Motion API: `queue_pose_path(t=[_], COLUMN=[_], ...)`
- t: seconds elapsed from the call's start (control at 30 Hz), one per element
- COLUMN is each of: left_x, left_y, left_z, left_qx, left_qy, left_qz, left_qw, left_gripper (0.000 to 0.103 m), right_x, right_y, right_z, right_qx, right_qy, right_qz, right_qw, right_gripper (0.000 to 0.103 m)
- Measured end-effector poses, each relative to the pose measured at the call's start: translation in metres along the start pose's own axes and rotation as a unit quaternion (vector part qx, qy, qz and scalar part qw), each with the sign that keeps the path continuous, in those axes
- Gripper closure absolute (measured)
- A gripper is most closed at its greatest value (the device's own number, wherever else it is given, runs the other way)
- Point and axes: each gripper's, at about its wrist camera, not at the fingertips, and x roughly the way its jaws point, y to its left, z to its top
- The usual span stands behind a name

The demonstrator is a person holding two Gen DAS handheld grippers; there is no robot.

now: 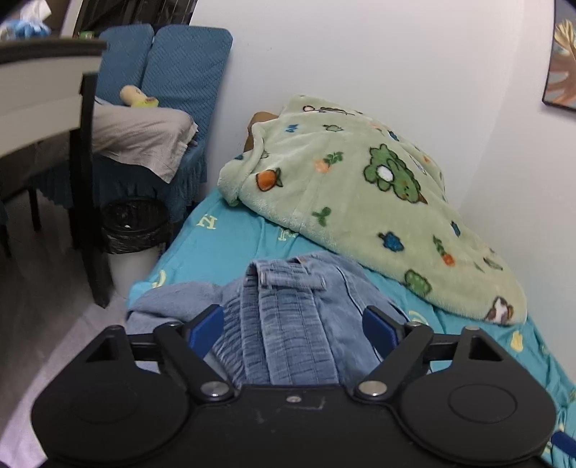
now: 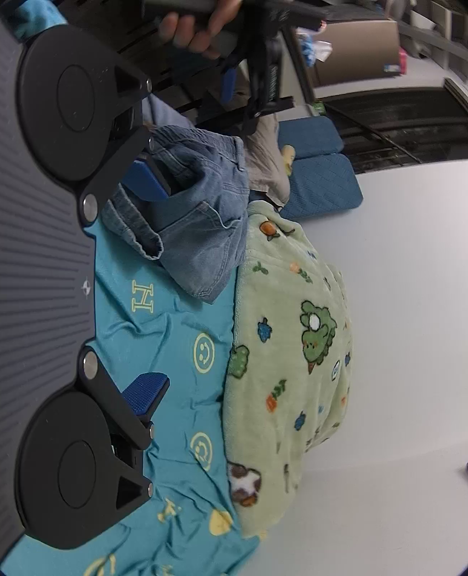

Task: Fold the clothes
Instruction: 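Grasp the elastic waistband of the jeans with the left gripper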

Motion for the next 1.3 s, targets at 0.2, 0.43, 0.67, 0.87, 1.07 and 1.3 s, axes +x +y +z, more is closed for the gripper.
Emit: queue_pose_path(t=[0.2, 0.43, 0.67, 0.87, 1.07, 1.3], left_x=[0.044, 0.036, -0.024, -0.044, -0.053, -0.076], left_y=[0.006, -0.020, -0.091, -0.142, -0.145, -0.137], left_z=[-0.001, -0.005, -0.018, -0.068, -0.096, -0.098], left_qx=[0.010, 0.032, 0.080, 0.135, 0.146, 0.155], left_qy=[0.009, -0.011, -0.034, -0.013, -0.009, -0.014], left_qz=[-0.016, -0.050, -0.105, -0.148, -0.182, -0.198], left_qw=[0.9998, 0.9982, 0.9907, 0.9796, 0.9725, 0.9679], left_gripper=[0.025, 0.070, 0.097, 0.097, 0.092, 0.066], right_x=[0.015, 0.021, 0.005, -0.008, -0.011, -0.012], right_y=[-0.012, -0.027, -0.025, -0.030, -0.034, -0.035], right_z=[-0.004, -0.002, 0.003, 0.009, 0.010, 0.008], right_qx=[0.032, 0.072, 0.060, 0.063, 0.074, 0.092], right_qy=[0.006, 0.006, -0.019, -0.045, -0.049, -0.045], right_qz=[-0.002, -0.008, -0.015, -0.021, -0.013, 0.011], right_qw=[0.999, 0.997, 0.998, 0.997, 0.996, 0.995], right_gripper=[0.000, 0.000, 0.000, 0.001, 0.005, 0.011])
